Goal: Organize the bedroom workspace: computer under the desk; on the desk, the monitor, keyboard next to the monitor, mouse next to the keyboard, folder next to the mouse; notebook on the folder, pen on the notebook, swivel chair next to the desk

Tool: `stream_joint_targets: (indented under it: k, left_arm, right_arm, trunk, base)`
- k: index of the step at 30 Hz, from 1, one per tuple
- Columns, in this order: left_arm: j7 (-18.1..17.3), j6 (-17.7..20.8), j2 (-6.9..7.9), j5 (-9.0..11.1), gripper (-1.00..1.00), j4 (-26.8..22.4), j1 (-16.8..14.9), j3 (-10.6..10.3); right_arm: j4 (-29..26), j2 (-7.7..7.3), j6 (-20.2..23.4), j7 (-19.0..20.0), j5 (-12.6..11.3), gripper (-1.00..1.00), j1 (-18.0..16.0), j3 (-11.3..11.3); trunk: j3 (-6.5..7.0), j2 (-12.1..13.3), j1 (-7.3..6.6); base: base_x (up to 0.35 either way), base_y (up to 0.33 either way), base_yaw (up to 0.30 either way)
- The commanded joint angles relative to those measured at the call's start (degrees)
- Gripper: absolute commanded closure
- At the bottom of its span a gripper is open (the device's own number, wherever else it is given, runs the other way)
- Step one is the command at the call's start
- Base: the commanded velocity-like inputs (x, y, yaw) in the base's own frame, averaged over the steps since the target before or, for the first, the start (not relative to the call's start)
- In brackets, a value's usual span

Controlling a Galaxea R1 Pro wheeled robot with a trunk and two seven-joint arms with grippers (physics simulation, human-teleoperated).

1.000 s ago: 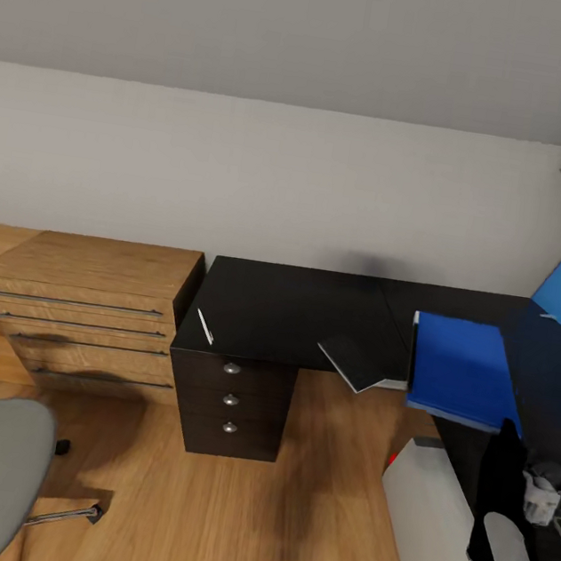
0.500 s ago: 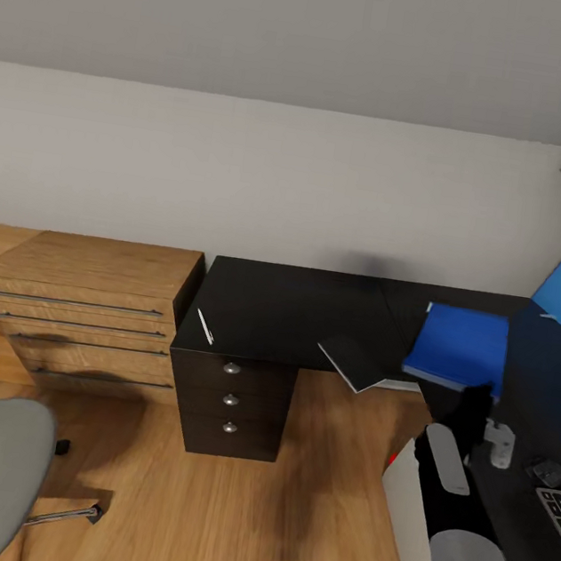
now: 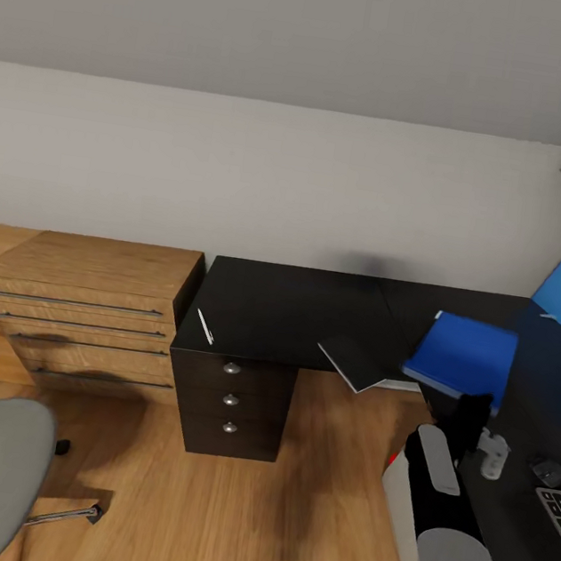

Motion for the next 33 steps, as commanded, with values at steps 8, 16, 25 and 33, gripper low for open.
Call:
stream_joint_targets:
  k: [8, 16, 25, 33]
  left_arm:
    - [0.49, 0.17, 0.02, 0.5, -1.0, -0.04, -0.05, -0.19]
    - [0.4, 0.13, -0.05, 0.55, -1.0, -0.02, -0.05, -0.2]
    - [0.4, 0.13, -0.05, 0.55, -1.0, -0.02, -0.05, -0.23]
    - [0.4, 0.13, -0.05, 0.55, -1.0, -0.02, -0.05, -0.21]
  right_arm:
    - [-0.06, -0.03, -0.06, -0.23, -2.82, 1.0, -0.04, -3.3]
    - [0.01, 0.01, -0.19, -0.38, -2.9, 1.0, -0.04, -3.5]
    - [0.01, 0.21, -0.18, -0.39, -2.89, 1.0, -0.04, -3.47]
    - [0.01, 0.36, -0.09, -0.32, -3.11, 1.0, -0.04, -3.47]
  trunk:
    - [-0.05, -0.03, 0.0]
    - [-0.05, -0.03, 0.0]
    - [-0.17, -0.03, 0.0]
    - [-0.22, -0.03, 0.0]
  base:
    - [0.0, 0.0, 0.0]
    - [0.0, 0.0, -0.001]
    - [0.0, 0.0, -0.142]
    - [0.0, 0.0, -0.049]
